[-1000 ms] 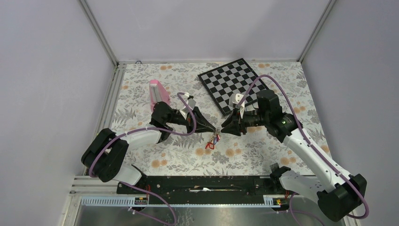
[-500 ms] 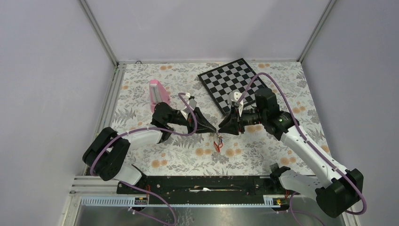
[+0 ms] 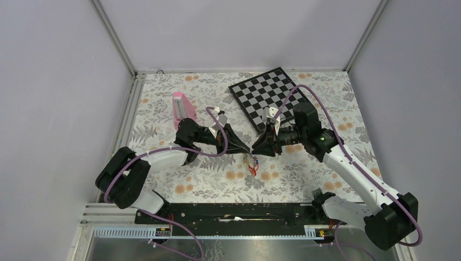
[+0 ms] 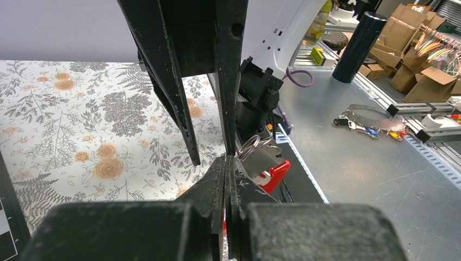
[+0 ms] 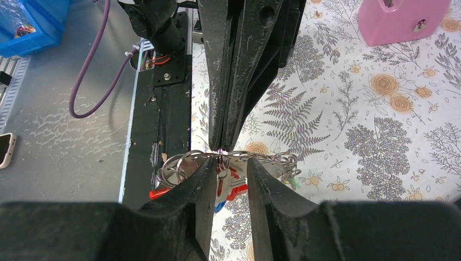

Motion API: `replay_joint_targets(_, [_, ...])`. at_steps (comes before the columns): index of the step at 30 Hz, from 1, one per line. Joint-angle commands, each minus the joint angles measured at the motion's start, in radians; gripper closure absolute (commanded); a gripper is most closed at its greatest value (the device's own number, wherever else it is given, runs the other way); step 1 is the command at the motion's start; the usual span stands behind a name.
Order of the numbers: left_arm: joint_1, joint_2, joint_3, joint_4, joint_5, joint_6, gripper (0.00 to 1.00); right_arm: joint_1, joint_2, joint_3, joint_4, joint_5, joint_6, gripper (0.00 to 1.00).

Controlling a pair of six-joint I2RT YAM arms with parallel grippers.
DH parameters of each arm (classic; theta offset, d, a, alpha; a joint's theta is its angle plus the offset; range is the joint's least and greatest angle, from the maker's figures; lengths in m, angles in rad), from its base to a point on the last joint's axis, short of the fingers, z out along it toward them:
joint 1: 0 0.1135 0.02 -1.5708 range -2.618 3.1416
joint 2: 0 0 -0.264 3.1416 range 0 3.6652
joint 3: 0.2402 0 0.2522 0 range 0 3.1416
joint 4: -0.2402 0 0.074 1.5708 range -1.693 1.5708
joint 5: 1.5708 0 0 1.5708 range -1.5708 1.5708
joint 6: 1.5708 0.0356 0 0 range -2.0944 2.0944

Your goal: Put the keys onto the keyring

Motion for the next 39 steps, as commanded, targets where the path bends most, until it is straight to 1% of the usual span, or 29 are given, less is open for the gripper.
replay_joint_targets(1, [-0.003,-0.007,0.008,0.084,-0.017,-0.005,1.00,0.001,0.007,0.000,0.028,-0.026,-0.005,0.66])
replay_joint_targets(11, [-0.005,-0.004,0.010,0.098,-0.021,-0.026,1.00,0.015,0.026,-0.004,0.044,-0.004,-0.005,0.68])
replay_joint_targets(17, [-0.007,-0.001,0.010,0.102,-0.021,-0.030,1.00,0.021,0.032,-0.003,0.052,-0.005,-0.002,0.72])
replay_joint_targets(21, [-0.007,-0.001,0.010,0.104,-0.022,-0.034,1.00,0.023,0.031,-0.006,0.056,-0.001,-0.005,0.79])
replay_joint_targets(25, [-0.007,-0.001,0.007,0.104,-0.021,-0.034,1.00,0.023,0.027,-0.006,0.051,0.001,-0.016,0.89])
replay_joint_targets(27, [-0.007,-0.003,0.004,0.101,-0.024,-0.030,1.00,0.023,0.020,0.007,0.019,0.013,-0.044,0.99])
replay_joint_targets(30, [-0.007,-0.008,0.002,0.065,-0.036,-0.008,1.00,0.023,0.007,0.035,-0.042,0.050,-0.093,1.00])
replay_joint_targets(36, [-0.006,-0.017,0.035,-0.117,-0.092,0.071,0.99,0.052,0.003,0.123,-0.192,0.169,-0.177,1.00])
replay_joint_targets(39, [-0.007,-0.014,0.063,-0.174,-0.095,0.103,0.88,0.077,0.020,0.168,-0.260,0.237,-0.195,1.00])
